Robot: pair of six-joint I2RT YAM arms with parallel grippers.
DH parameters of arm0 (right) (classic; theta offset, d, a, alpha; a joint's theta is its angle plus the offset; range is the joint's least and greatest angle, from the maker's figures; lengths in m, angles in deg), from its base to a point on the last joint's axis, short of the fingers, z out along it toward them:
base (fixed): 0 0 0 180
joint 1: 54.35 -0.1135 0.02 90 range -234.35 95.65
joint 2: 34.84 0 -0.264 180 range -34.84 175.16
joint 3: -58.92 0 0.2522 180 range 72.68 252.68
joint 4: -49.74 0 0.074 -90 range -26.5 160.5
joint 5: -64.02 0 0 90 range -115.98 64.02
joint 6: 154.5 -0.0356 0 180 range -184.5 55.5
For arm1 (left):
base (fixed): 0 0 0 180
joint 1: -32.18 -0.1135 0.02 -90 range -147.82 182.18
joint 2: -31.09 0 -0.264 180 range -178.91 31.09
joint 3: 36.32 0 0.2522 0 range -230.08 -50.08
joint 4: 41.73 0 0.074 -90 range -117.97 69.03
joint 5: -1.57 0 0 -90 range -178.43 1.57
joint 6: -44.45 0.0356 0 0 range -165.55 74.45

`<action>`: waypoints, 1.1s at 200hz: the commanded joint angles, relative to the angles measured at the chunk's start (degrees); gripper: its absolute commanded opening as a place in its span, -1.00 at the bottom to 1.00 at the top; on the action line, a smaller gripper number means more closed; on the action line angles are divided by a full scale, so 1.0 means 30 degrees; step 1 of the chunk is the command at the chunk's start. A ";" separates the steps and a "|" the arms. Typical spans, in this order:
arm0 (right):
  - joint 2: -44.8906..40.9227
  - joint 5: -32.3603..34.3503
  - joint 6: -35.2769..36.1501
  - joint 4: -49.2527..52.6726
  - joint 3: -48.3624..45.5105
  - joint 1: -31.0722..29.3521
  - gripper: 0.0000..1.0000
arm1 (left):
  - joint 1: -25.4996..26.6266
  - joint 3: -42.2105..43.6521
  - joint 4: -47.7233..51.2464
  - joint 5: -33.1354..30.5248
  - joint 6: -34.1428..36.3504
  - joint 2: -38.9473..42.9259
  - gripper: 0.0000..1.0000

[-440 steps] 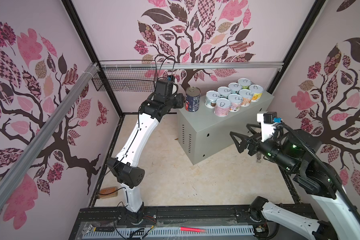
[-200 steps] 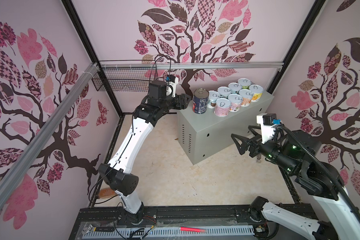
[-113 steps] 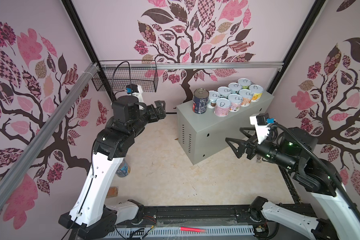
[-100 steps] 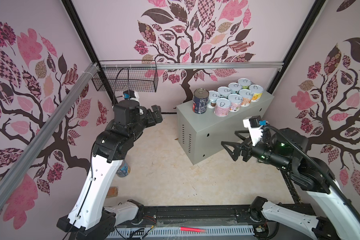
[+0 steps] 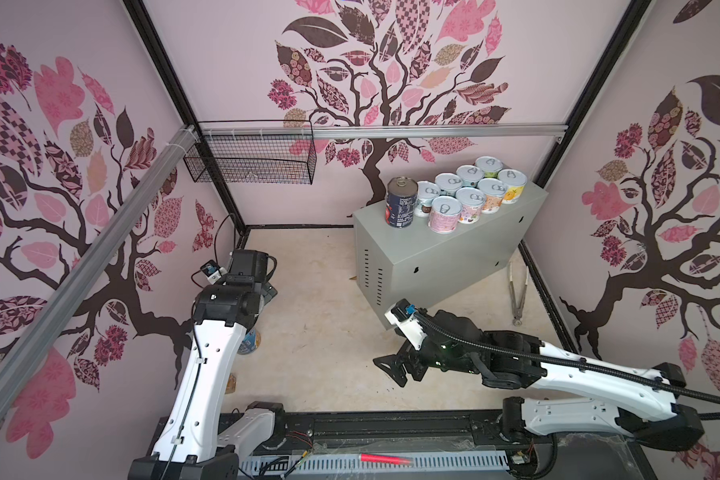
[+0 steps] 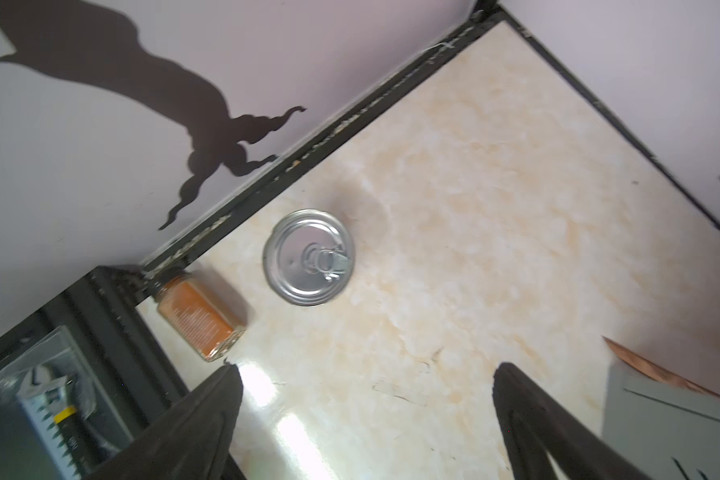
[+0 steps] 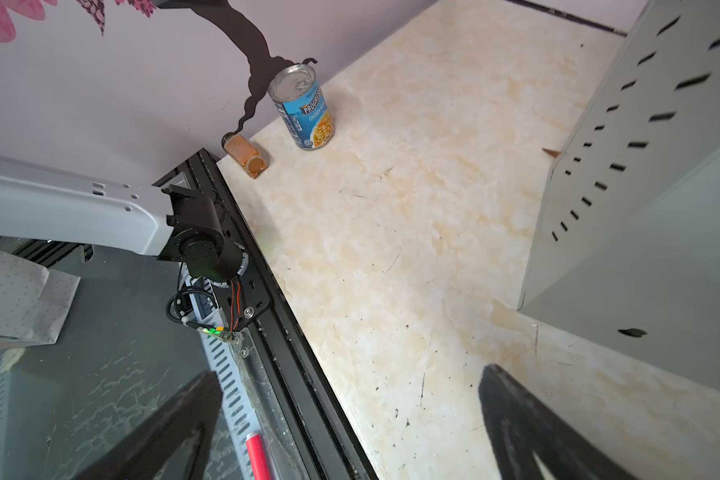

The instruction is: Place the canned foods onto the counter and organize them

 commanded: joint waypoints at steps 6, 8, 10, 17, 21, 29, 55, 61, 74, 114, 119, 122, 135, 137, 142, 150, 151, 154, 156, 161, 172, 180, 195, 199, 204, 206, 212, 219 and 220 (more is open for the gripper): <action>-0.0122 -0.0286 -0.1047 -0.1973 -0.0751 -0.0036 1.00 | -0.0720 0.2200 -0.0182 -0.0953 -0.1223 -0.0439 0.96; -0.0122 -0.0275 -0.1067 -0.1992 -0.0808 -0.0036 1.00 | -0.0758 0.2364 -0.0289 -0.1010 -0.1282 -0.0437 0.96; -0.0145 -0.0280 -0.1079 -0.2004 -0.0896 -0.0036 1.00 | -0.0760 0.2515 -0.0360 -0.1053 -0.1384 -0.0459 0.96; -0.0194 -0.0323 -0.1155 -0.2058 -0.1112 -0.0034 1.00 | -0.0754 0.3001 -0.0579 -0.1256 -0.1801 -0.0495 0.96; -0.0224 -0.0330 -0.1192 -0.2115 -0.1264 -0.0036 1.00 | -0.0757 0.3279 -0.0711 -0.1413 -0.2041 -0.0519 0.96; -0.0347 -0.0334 -0.1279 -0.2232 -0.1552 -0.0036 1.00 | -0.0766 0.3785 -0.1003 -0.1681 -0.2655 -0.0582 0.96; -0.0787 -0.0426 -0.1602 -0.2770 -0.2577 -0.0036 1.00 | -0.0765 0.4832 -0.1638 -0.2533 -0.4400 -0.1226 0.96; -0.0867 -0.0446 -0.1662 -0.2848 -0.2764 -0.0036 1.00 | -0.0753 0.4930 -0.1652 -0.2723 -0.4934 -0.1460 0.96; -0.1012 -0.0528 -0.1797 -0.3024 -0.3171 -0.0036 1.00 | -0.0768 0.5219 -0.1787 -0.3214 -0.5844 -0.2009 0.96; -0.1174 -0.0623 -0.1876 -0.3217 -0.3885 -0.0036 1.00 | -0.0752 0.6375 -0.2995 -0.4525 -0.7691 -0.3759 0.96; -0.1205 -0.0653 -0.1849 -0.3237 -0.3927 -0.0036 1.00 | -0.0770 0.6398 -0.2919 -0.4765 -0.8075 -0.4060 0.96; -0.1206 -0.0653 -0.1845 -0.3253 -0.3958 -0.0036 1.00 | -0.0772 0.6418 -0.2841 -0.4929 -0.8283 -0.4248 0.96; -0.1207 -0.0668 -0.1790 -0.3204 -0.4064 -0.0036 1.00 | -0.0777 0.6418 -0.2704 -0.5657 -0.8959 -0.4989 0.96; -0.1199 -0.0656 -0.1787 -0.3193 -0.4075 -0.0036 1.00 | -0.0758 0.6407 -0.2707 -0.5716 -0.9053 -0.5098 0.96; -0.1203 -0.0678 -0.1786 -0.3196 -0.4133 -0.0036 1.00 | -0.0770 0.6361 -0.2694 -0.5930 -0.9274 -0.5431 0.96; -0.1212 -0.0682 -0.1758 -0.3207 -0.4238 -0.0036 1.00 | -0.0753 0.6345 -0.2785 -0.6119 -0.9463 -0.5902 0.96; -0.1209 -0.0682 -0.1758 -0.3223 -0.4246 -0.0036 1.00 | -0.0767 0.6364 -0.2805 -0.6142 -0.9489 -0.5967 0.96; -0.1225 -0.0682 -0.1757 -0.3225 -0.4294 -0.0036 1.00 | -0.0757 0.6359 -0.2885 -0.6196 -0.9595 -0.6152 0.96; -0.1219 -0.0704 -0.1757 -0.3242 -0.4323 -0.0036 1.00 | -0.0753 0.6356 -0.2957 -0.6195 -0.9637 -0.6253 0.96; -0.1262 -0.0726 -0.1783 -0.3288 -0.4396 -0.0036 1.00 | -0.0774 0.6383 -0.3138 -0.6202 -0.9709 -0.6533 0.96; -0.1283 -0.0792 -0.1786 -0.3369 -0.4543 -0.0033 1.00 | -0.0740 0.6463 -0.3569 -0.6181 -0.9767 -0.7139 0.96; -0.1294 -0.0826 -0.1810 -0.3409 -0.4632 -0.0036 1.00 | -0.0725 0.6577 -0.3876 -0.6257 -0.9827 -0.7566 0.96; -0.1367 -0.0858 -0.1768 -0.3398 -0.4774 -0.0034 1.00 | -0.0759 0.6591 -0.4281 -0.6316 -0.9863 -0.8347 0.96; -0.1381 -0.0836 -0.1758 -0.3396 -0.4807 -0.0036 1.00 | -0.0882 0.6483 -0.4229 -0.6228 -0.9994 -0.8513 0.96; -0.1411 -0.0829 -0.1714 -0.3399 -0.4839 -0.0036 1.00 | -0.0823 0.6408 -0.4291 -0.6255 -1.0065 -0.8694 0.96; -0.1397 -0.0828 -0.1688 -0.3395 -0.4833 -0.0021 1.00 | -0.0791 0.6390 -0.4312 -0.6269 -1.0106 -0.8734 0.96; -0.1439 -0.0800 -0.1626 -0.3404 -0.4868 -0.0021 1.00 | -0.0683 0.6320 -0.4471 -0.6320 -1.0157 -0.8836 0.96; -0.1437 -0.0770 -0.1559 -0.3391 -0.4892 -0.0008 1.00 | -0.0546 0.6256 -0.4653 -0.6438 -1.0181 -0.8974 0.96; -0.1439 -0.0755 -0.1541 -0.3388 -0.4881 -0.0008 1.00 | -0.0546 0.6247 -0.4662 -0.6463 -1.0184 -0.8968 0.96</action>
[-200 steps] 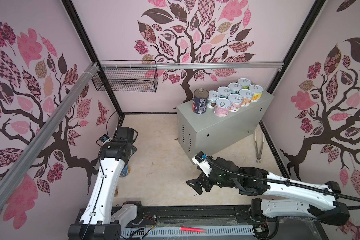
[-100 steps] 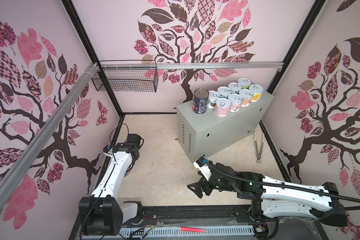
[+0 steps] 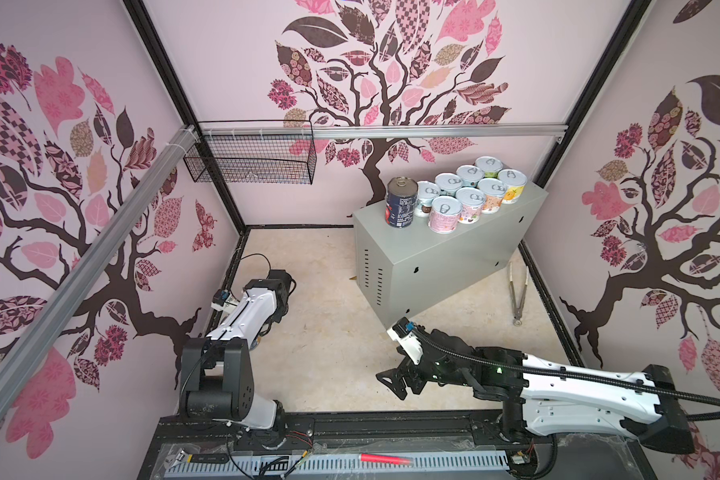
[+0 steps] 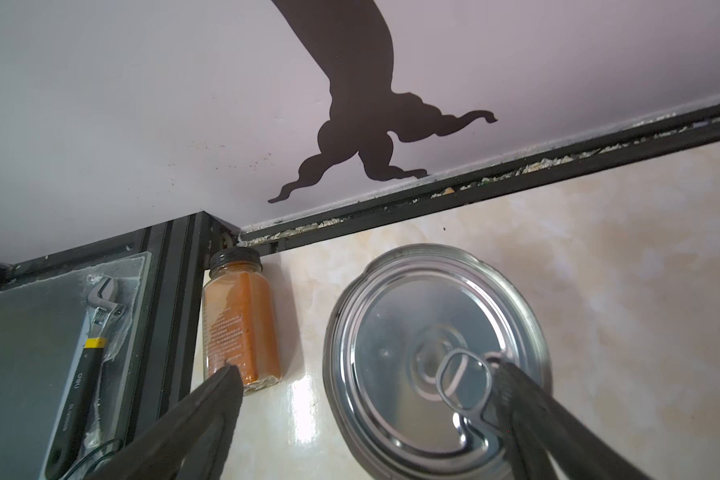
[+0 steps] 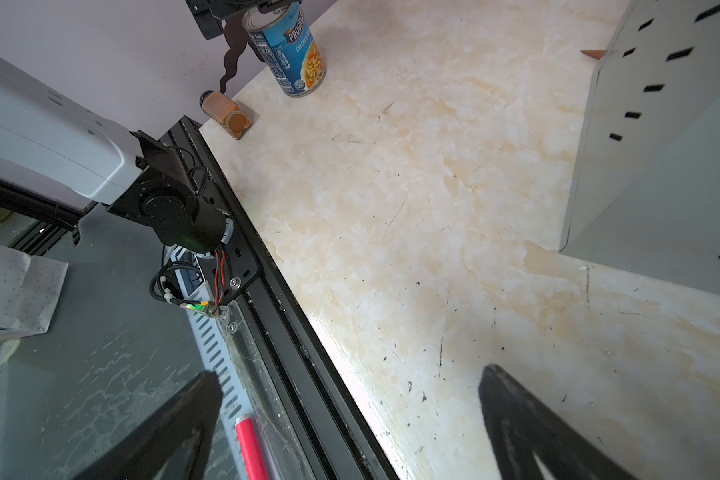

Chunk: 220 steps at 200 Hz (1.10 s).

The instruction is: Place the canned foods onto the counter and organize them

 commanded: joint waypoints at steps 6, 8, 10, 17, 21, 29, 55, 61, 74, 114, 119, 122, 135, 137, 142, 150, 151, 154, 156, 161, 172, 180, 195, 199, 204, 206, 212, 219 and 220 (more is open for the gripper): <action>-0.0503 -0.0012 0.0185 -0.0120 0.0130 -0.0007 1.00 | 0.0213 0.0201 -0.0783 0.0912 -0.0232 -0.1331 0.96; -0.0501 -0.0012 0.0200 -0.0109 0.0150 -0.0007 1.00 | 0.0234 0.0159 -0.0775 0.0873 -0.0273 -0.1365 0.96; -0.0501 0.0003 0.0218 -0.0092 0.0170 -0.0007 1.00 | 0.0269 0.0112 -0.0759 0.0849 -0.0299 -0.1403 0.96; -0.0473 0.0017 0.0284 -0.0076 0.0179 -0.0006 1.00 | 0.0357 -0.0088 -0.0583 0.0755 -0.0471 -0.1589 0.96; -0.0472 0.0017 0.0317 -0.0076 0.0191 -0.0007 1.00 | 0.0408 -0.0204 -0.0483 0.0691 -0.0531 -0.1710 0.96; -0.0440 0.0007 0.0360 -0.0075 0.0188 -0.0007 1.00 | 0.0448 -0.0441 -0.0226 0.0618 -0.0662 -0.1923 0.96; -0.0298 -0.0026 0.0630 -0.0100 0.0141 0.0072 1.00 | 0.0892 -0.0959 0.0080 0.0259 -0.0482 -0.1868 0.96; -0.0242 -0.0063 0.0686 -0.0086 0.0160 0.0096 1.00 | 0.1033 -0.1065 0.0142 0.0121 -0.0488 -0.1718 0.96; -0.0040 -0.0172 0.0788 -0.0163 0.0179 0.0125 1.00 | 0.1301 -0.1273 0.0475 -0.0164 -0.0649 -0.1335 0.96; 0.0370 -0.0539 0.1046 -0.0366 0.0272 0.0226 1.00 | 0.1582 -0.1664 0.1113 -0.0593 -0.0720 -0.0055 0.96; 0.0405 -0.0539 0.1045 -0.0338 0.0296 0.0242 1.00 | 0.1573 -0.1709 0.1152 -0.0649 -0.0692 0.0080 0.96; 0.0411 -0.0565 0.1053 -0.0336 0.0310 0.0255 1.00 | 0.1576 -0.1731 0.1185 -0.0653 -0.0693 0.0167 0.96; 0.0465 -0.0652 0.1101 -0.0369 0.0303 0.0286 1.00 | 0.1564 -0.1745 0.1290 -0.0743 -0.0702 0.0442 0.96; 0.0466 -0.0655 0.1095 -0.0369 0.0303 0.0286 1.00 | 0.1576 -0.1755 0.1296 -0.0764 -0.0662 0.0470 0.96; 0.0498 -0.0678 0.1120 -0.0391 0.0303 0.0314 1.00 | 0.1561 -0.1744 0.1185 -0.0771 -0.0530 0.0556 0.96; 0.0524 -0.0686 0.1133 -0.0395 0.0331 0.0336 1.00 | 0.1541 -0.1691 0.0981 -0.0774 -0.0317 0.0607 0.96; 0.0524 -0.0700 0.1138 -0.0397 0.0332 0.0340 1.00 | 0.1550 -0.1681 0.0954 -0.0773 -0.0287 0.0621 0.96; 0.0524 -0.0713 0.1141 -0.0391 0.0333 0.0341 1.00 | 0.1518 -0.1654 0.0827 -0.0771 -0.0192 0.0634 0.96; 0.0524 -0.0729 0.1134 -0.0390 0.0333 0.0344 1.00 | 0.1484 -0.1630 0.0770 -0.0727 -0.0117 0.0642 0.96; 0.0546 -0.0751 0.1136 -0.0395 0.0334 0.0345 1.00 | 0.1399 -0.1555 0.0542 -0.0576 0.0021 0.0625 0.96; 0.0554 -0.0797 0.1102 -0.0399 0.0362 0.0345 1.00 | 0.1041 -0.1257 -0.0468 0.0141 0.0776 0.0636 0.96; 0.0527 -0.0803 0.1082 -0.0340 0.0347 0.0362 1.00 | 0.0694 -0.0941 -0.1258 0.0883 0.1340 0.0691 0.96; 0.0497 -0.0832 0.1068 -0.0264 0.0278 0.0374 1.00 | 0.0284 -0.0685 -0.1628 0.1308 0.1441 0.0752 0.96; 0.0514 -0.0832 0.1073 -0.0253 0.0245 0.0374 1.00 | 0.0241 -0.0600 -0.1784 0.1302 0.1578 0.0755 0.96; 0.0496 -0.0834 0.1034 -0.0218 0.0216 0.0374 1.00 | 0.0188 -0.0521 -0.2007 0.1324 0.1770 0.0789 0.96; 0.0495 -0.0833 0.1027 -0.0193 0.0194 0.0374 1.00 | 0.0162 -0.0490 -0.2114 0.1350 0.1846 0.0798 0.96; 0.0474 -0.0861 0.1050 -0.0177 0.0175 0.0367 1.00 | 0.0025 -0.0392 -0.2389 0.1444 0.2092 0.0777 0.96; 0.0466 -0.0861 0.1027 -0.0160 0.0122 0.0374 1.00 | -0.0126 -0.0336 -0.2533 0.1632 0.2212 0.0701 0.96; 0.0466 -0.0861 0.1026 -0.0162 0.0110 0.0374 1.00 | -0.0162 -0.0330 -0.2547 0.1646 0.2193 0.0697 0.96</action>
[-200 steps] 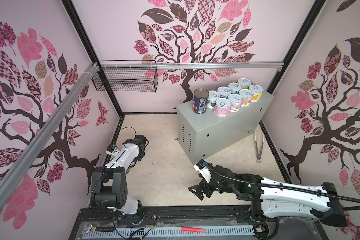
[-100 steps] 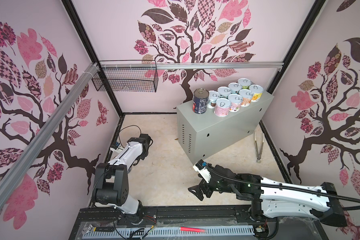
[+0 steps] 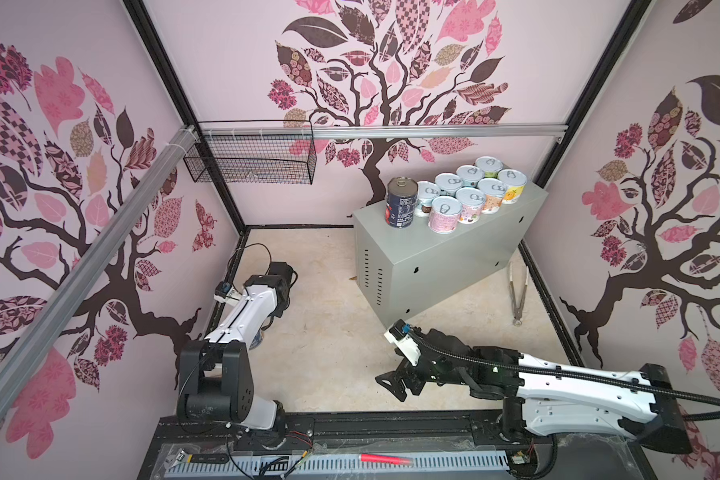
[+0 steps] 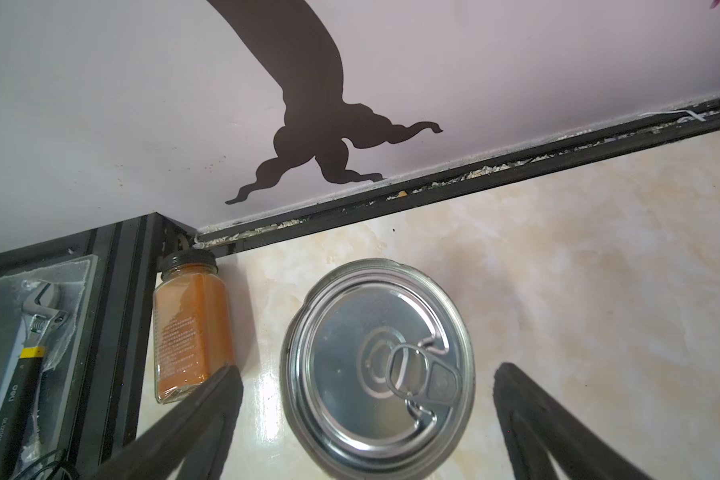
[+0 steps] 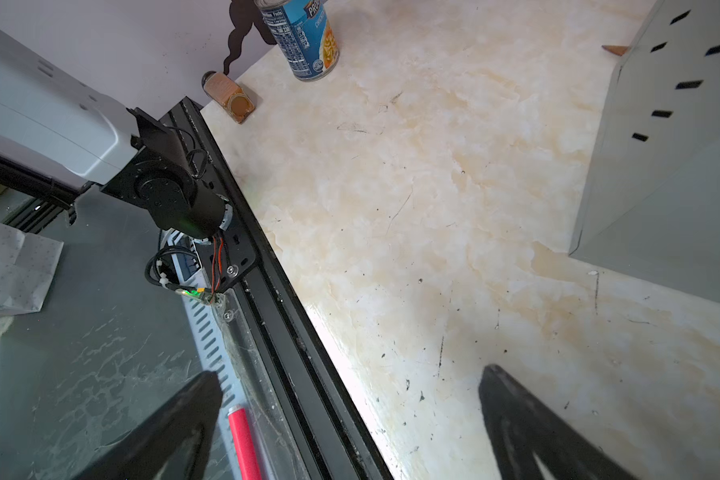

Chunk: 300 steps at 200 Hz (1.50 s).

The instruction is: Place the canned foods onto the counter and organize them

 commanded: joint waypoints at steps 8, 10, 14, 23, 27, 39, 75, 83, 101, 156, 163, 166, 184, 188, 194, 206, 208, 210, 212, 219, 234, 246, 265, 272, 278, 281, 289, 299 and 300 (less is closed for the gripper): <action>0.0110 -0.0191 0.0118 0.0058 0.0095 0.0098 1.00 | -0.0561 0.0663 -0.1442 0.1036 0.1166 0.0057 0.96; 0.0115 -0.0199 0.0109 0.0044 0.0092 0.0097 1.00 | -0.0579 0.0672 -0.1502 0.1094 0.1199 0.0013 0.96; 0.0116 -0.0192 0.0101 0.0051 0.0128 0.0097 1.00 | -0.0647 0.0689 -0.1603 0.1208 0.1287 -0.0037 0.96; 0.0171 -0.0210 0.0090 0.0040 0.0152 0.0126 1.00 | -0.0731 0.0671 -0.1766 0.1396 0.1418 -0.0201 0.96; 0.0202 -0.0220 0.0117 0.0067 0.0172 0.0125 1.00 | -0.0755 0.0649 -0.1779 0.1430 0.1472 -0.0265 0.96; 0.0248 -0.0213 0.0135 0.0113 0.0230 0.0126 1.00 | -0.0763 0.0587 -0.1918 0.1497 0.1581 -0.0425 0.96; 0.0378 -0.0246 0.0190 0.0129 0.0237 0.0183 1.00 | -0.0849 0.0598 -0.2268 0.1680 0.1861 -0.0638 0.96; 0.0409 -0.0272 0.0154 0.0099 0.0214 0.0185 1.00 | -0.0876 0.0650 -0.2308 0.1680 0.1859 -0.0651 0.96; 0.0467 -0.0338 0.0153 0.0068 0.0179 0.0200 1.00 | -0.0878 0.0764 -0.2438 0.1753 0.1901 -0.0579 0.96; 0.0669 -0.0514 0.0165 -0.0085 0.0033 0.0273 1.00 | -0.2102 0.1549 -0.3215 0.3131 0.2003 -0.0512 0.96; 0.0716 -0.0514 0.0155 -0.0063 -0.0004 0.0273 1.00 | -0.2320 0.1665 -0.3371 0.3385 0.2089 -0.0490 0.96; 0.0730 -0.0514 0.0160 -0.0057 0.0002 0.0273 1.00 | -0.2406 0.1696 -0.3411 0.3461 0.2120 -0.0490 0.96; 0.0789 -0.0565 0.0136 -0.0095 -0.0070 0.0301 1.00 | -0.2698 0.1759 -0.3716 0.3728 0.2431 -0.0655 0.96; 0.0805 -0.0570 0.0090 -0.0121 -0.0082 0.0302 1.00 | -0.2737 0.1759 -0.3763 0.3813 0.2517 -0.0722 0.96; 0.0819 -0.0573 0.0090 -0.0160 -0.0111 0.0302 1.00 | -0.2796 0.1728 -0.3845 0.3961 0.2614 -0.0850 0.96; 0.0832 -0.0591 0.0080 -0.0186 -0.0131 0.0302 1.00 | -0.2899 0.1620 -0.3885 0.4210 0.2712 -0.1090 0.96; 0.0845 -0.0621 0.0100 -0.0185 -0.0140 0.0317 1.00 | -0.2929 0.1600 -0.3885 0.4246 0.2714 -0.1145 0.96; 0.0840 -0.0614 0.0105 -0.0192 -0.0135 0.0306 1.00 | -0.2929 0.1552 -0.3863 0.4285 0.2700 -0.1169 0.96; 0.0861 -0.0619 0.0099 -0.0194 -0.0120 0.0325 1.00 | -0.2929 0.1554 -0.3858 0.4316 0.2674 -0.1216 0.96; 0.0893 -0.0633 0.0098 -0.0193 -0.0114 0.0330 1.00 | -0.2966 0.1539 -0.3856 0.4393 0.2652 -0.1302 0.96; 0.0934 -0.0634 0.0129 -0.0151 -0.0085 0.0324 1.00 | -0.2982 0.1533 -0.3856 0.4576 0.2597 -0.1339 0.96; 0.0940 -0.0649 0.0161 -0.0088 -0.0085 0.0357 1.00 | -0.2964 0.1498 -0.3873 0.4712 0.2624 -0.1238 0.96; 0.0902 -0.0653 0.0161 -0.0122 -0.0117 0.0390 1.00 | -0.2963 0.1196 -0.3461 0.4581 0.2742 -0.1062 0.96; 0.0907 -0.0660 0.0154 -0.0157 -0.0144 0.0418 1.00 | -0.2973 0.1039 -0.3134 0.4379 0.2700 -0.1017 0.96; 0.0907 -0.0689 0.0163 -0.0184 -0.0144 0.0419 1.00 | -0.2929 0.0834 -0.2894 0.4201 0.2678 -0.0993 0.96; 0.0929 -0.0711 0.0165 -0.0208 -0.0158 0.0420 1.00 | -0.2932 0.0801 -0.2732 0.4130 0.2662 -0.0952 0.96; 0.0959 -0.0732 0.0165 -0.0225 -0.0155 0.0418 1.00 | -0.2896 0.0647 -0.2408 0.3930 0.2612 -0.0850 0.96; 0.1023 -0.0775 0.0170 -0.0275 -0.0151 0.0449 1.00 | -0.2798 0.0585 -0.2148 0.3795 0.2607 -0.0674 0.96; 0.1038 -0.0791 0.0168 -0.0279 -0.0147 0.0434 1.00 | -0.2790 0.0586 -0.2138 0.3778 0.2617 -0.0655 0.96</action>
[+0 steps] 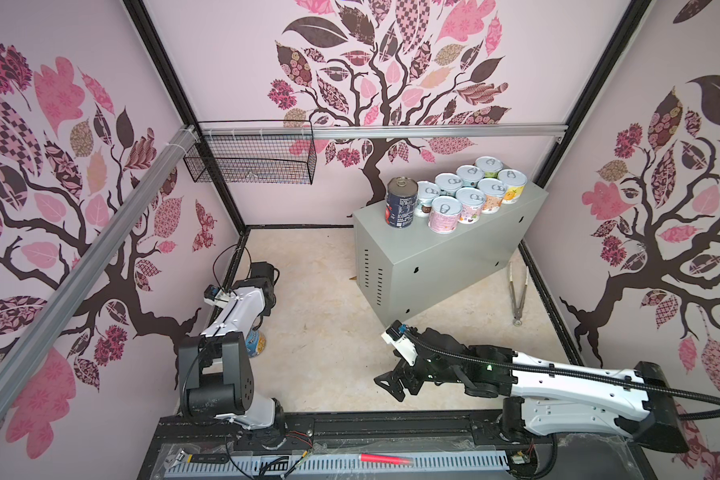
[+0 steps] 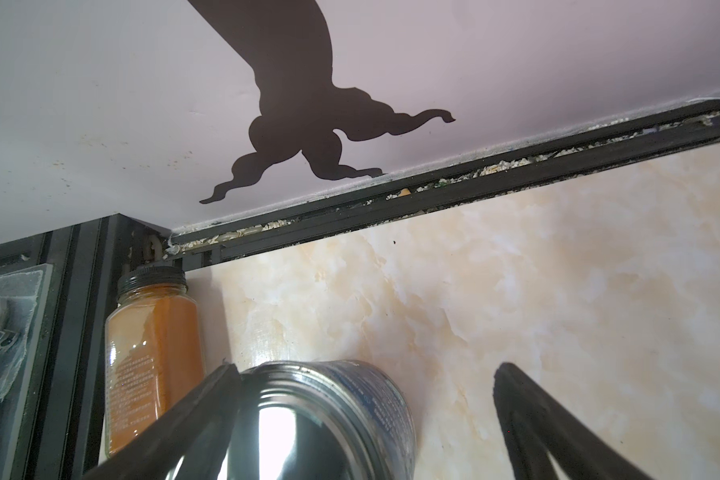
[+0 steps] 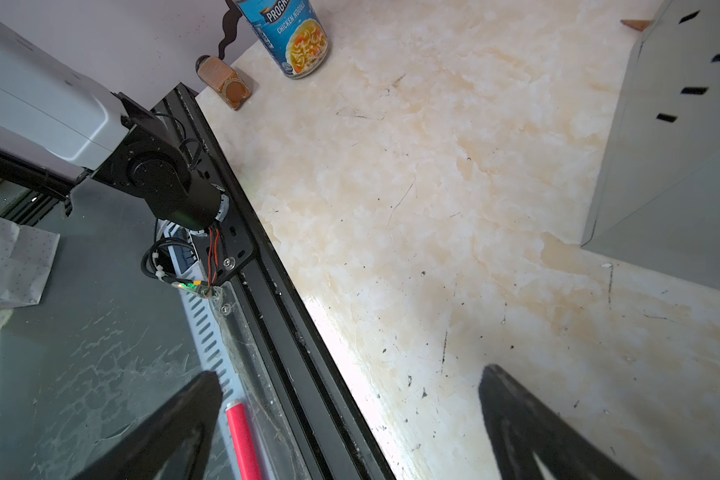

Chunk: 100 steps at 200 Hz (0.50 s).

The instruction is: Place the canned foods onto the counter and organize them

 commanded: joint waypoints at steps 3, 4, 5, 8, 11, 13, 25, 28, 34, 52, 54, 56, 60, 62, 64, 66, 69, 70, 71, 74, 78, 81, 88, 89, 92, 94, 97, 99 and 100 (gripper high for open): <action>0.0378 -0.0204 0.0184 -0.0202 -0.0133 0.0083 1.00 | 0.0055 -0.0240 0.1132 0.1766 -0.0606 0.0058 0.96; 0.0384 -0.0217 0.0193 -0.0202 -0.0131 0.0087 1.00 | 0.0072 -0.0242 0.1156 0.1743 -0.0611 0.0086 0.96; 0.0388 -0.0239 0.0197 -0.0202 -0.0130 0.0090 1.00 | 0.0095 -0.0243 0.1183 0.1731 -0.0599 0.0115 0.96; 0.0391 -0.0247 0.0179 -0.0202 -0.0129 0.0091 1.00 | 0.0122 -0.0280 0.1225 0.1677 -0.0603 0.0177 0.96; 0.0391 -0.0233 0.0199 -0.0202 -0.0129 0.0092 1.00 | 0.0155 -0.0281 0.1296 0.1645 -0.0614 0.0262 0.96; 0.0391 -0.0254 0.0186 -0.0217 -0.0129 0.0092 1.00 | 0.0200 -0.0275 0.1334 0.1621 -0.0615 0.0320 0.96; 0.0334 -0.0289 0.0171 -0.0232 -0.0155 0.0092 1.00 | 0.0392 -0.0338 0.1606 0.1515 -0.0714 0.0605 0.96; 0.0310 -0.0290 0.0165 -0.0232 -0.0158 0.0092 1.00 | 0.0441 -0.0358 0.1699 0.1526 -0.0753 0.0674 0.96; 0.0279 -0.0290 0.0163 -0.0232 -0.0187 0.0092 1.00 | 0.0535 -0.0440 0.1922 0.1546 -0.0866 0.0824 0.96; 0.0077 -0.0290 0.0084 -0.0232 -0.0348 0.0092 1.00 | 0.1035 -0.0570 0.2649 0.1075 -0.1269 0.1401 0.96; 0.0049 -0.0290 0.0063 -0.0232 -0.0359 0.0084 1.00 | 0.1087 -0.0545 0.2698 0.1017 -0.1299 0.1462 0.96; 0.0020 -0.0290 0.0057 -0.0232 -0.0399 0.0090 1.00 | 0.1115 -0.0517 0.2724 0.0995 -0.1329 0.1543 0.96; -0.0015 -0.0315 0.0055 -0.0204 -0.0426 0.0092 1.00 | 0.1202 -0.0490 0.2777 0.0931 -0.1371 0.1698 0.96; -0.0040 -0.0318 0.0026 -0.0203 -0.0460 0.0092 1.00 | 0.1202 -0.0466 0.2774 0.0930 -0.1376 0.1741 0.96; -0.0069 -0.0319 0.0026 -0.0181 -0.0453 0.0092 1.00 | 0.1239 -0.0431 0.2773 0.0929 -0.1392 0.1811 0.96; -0.0098 -0.0334 -0.0018 -0.0153 -0.0466 0.0092 1.00 | 0.1248 -0.0415 0.2787 0.0929 -0.1418 0.1864 0.96; -0.0146 -0.0369 -0.0012 -0.0141 -0.0497 0.0092 1.00 | 0.1277 -0.0368 0.2795 0.0951 -0.1408 0.1941 0.96; -0.0156 -0.0358 -0.0023 -0.0143 -0.0503 0.0092 1.00 | 0.1269 -0.0350 0.2794 0.0955 -0.1408 0.1966 0.96; -0.0176 -0.0368 -0.0028 -0.0129 -0.0521 0.0092 1.00 | 0.1279 -0.0341 0.2793 0.0956 -0.1407 0.1992 0.96; -0.0215 -0.0351 -0.0072 -0.0120 -0.0559 0.0092 1.00 | 0.1281 -0.0289 0.2818 0.0973 -0.1429 0.2034 0.96; -0.0273 -0.0352 -0.0085 -0.0113 -0.0610 0.0092 1.00 | 0.1275 -0.0206 0.2871 0.1001 -0.1480 0.2097 0.96; -0.0311 -0.0364 -0.0105 -0.0114 -0.0621 0.0092 1.00 | 0.1284 -0.0177 0.2875 0.1008 -0.1493 0.2091 0.96; -0.0439 -0.0333 -0.0150 -0.0115 -0.0692 0.0091 1.00 | 0.1290 -0.0077 0.2998 0.0990 -0.1551 0.2106 0.96; -0.0449 -0.0341 -0.0165 -0.0115 -0.0703 0.0091 1.00 | 0.1290 -0.0087 0.3012 0.1003 -0.1567 0.2107 0.96; -0.0480 -0.0333 -0.0192 -0.0082 -0.0761 0.0092 1.00 | 0.1290 -0.0048 0.3054 0.1000 -0.1577 0.2092 0.96; -0.0501 -0.0323 -0.0204 -0.0084 -0.0770 0.0092 1.00 | 0.1275 0.0003 0.3063 0.1013 -0.1581 0.2103 0.96; -0.0537 -0.0320 -0.0252 -0.0056 -0.0795 0.0092 1.00 | 0.1284 0.0040 0.3108 0.1016 -0.1582 0.2107 0.96; -0.0559 -0.0319 -0.0263 -0.0041 -0.0816 0.0092 1.00 | 0.1274 0.0091 0.3113 0.1002 -0.1583 0.2107 0.96; -0.0567 -0.0319 -0.0280 -0.0049 -0.0809 0.0092 1.00 | 0.1282 0.0099 0.3113 0.1009 -0.1597 0.2107 0.96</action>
